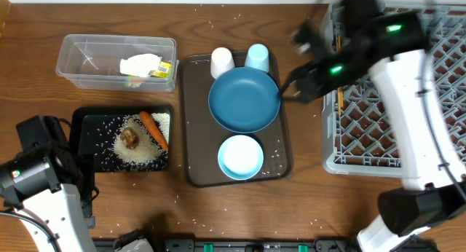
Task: Sort waste into correct bins and load items into the dishwasher rack
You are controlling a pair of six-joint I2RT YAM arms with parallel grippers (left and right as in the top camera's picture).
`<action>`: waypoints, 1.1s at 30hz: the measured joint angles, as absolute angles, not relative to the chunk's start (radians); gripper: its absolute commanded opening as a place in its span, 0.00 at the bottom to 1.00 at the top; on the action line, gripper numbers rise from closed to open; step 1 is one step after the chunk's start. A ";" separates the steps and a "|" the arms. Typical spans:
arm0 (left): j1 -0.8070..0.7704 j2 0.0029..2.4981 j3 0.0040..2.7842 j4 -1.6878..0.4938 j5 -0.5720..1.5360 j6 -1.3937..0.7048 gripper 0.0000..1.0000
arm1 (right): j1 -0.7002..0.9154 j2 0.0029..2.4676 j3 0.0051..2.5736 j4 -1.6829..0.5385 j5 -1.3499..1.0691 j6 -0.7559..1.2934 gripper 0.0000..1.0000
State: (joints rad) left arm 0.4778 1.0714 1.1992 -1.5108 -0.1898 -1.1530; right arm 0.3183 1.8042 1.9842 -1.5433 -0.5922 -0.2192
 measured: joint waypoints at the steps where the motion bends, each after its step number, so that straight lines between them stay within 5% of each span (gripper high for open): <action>1: 0.478 1.071 1.199 -1.510 -0.190 -1.153 0.98 | 0.362 1.803 1.965 -1.525 -0.569 -0.212 0.71; 4: 0.478 1.071 1.199 -1.511 -0.190 -1.153 0.98 | 0.495 1.799 1.875 -1.407 -0.507 -0.161 0.75; 17: 0.478 1.071 1.199 -1.511 -0.190 -1.153 0.98 | 0.904 1.798 1.414 -0.890 -0.262 0.130 0.67; 33: 0.478 1.071 1.199 -1.511 -0.190 -1.153 0.98 | 0.987 1.930 1.253 -0.683 -0.092 0.239 0.59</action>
